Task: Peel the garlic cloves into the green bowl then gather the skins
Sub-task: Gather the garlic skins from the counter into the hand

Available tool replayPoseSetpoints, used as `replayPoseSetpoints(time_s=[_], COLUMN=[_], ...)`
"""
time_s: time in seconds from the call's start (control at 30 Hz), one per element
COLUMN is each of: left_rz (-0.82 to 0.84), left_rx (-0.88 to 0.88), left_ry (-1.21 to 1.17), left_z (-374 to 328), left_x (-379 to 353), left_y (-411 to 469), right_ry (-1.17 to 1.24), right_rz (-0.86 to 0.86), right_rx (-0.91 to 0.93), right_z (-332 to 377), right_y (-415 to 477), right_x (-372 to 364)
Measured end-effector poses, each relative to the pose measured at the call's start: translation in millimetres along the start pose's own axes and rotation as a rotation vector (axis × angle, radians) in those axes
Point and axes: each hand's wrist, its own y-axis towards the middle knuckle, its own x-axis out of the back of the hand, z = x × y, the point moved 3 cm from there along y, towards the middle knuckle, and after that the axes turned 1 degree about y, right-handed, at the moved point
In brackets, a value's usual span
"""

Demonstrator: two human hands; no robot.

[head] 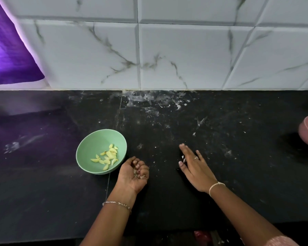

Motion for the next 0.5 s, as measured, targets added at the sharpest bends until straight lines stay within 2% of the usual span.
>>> replayPoseSetpoints(time_s=[0.07,0.17,0.33,0.4,0.5], left_rz=[0.009,0.035,0.094,0.099,0.101], left_rx=[0.006,0.018,0.039,0.048,0.063], left_ry=[0.008,0.006,0.004,-0.008,-0.007], left_z=[-3,-3,-2,-3,-8], left_x=[3,5,4,4,9], left_y=[0,-1,-3,-5,-10], right_ry=[-0.033,-0.206,-0.309,-0.274,-0.3], right_rz=[0.001,-0.133,-0.01,0.032,-0.013], right_rx=[0.081,0.212,0.605,0.619,0.478], right_z=[8,31,107,120,114], right_y=[-7,-20,-44,-41,-22], right_x=[-1,-4,-53,-64,-62])
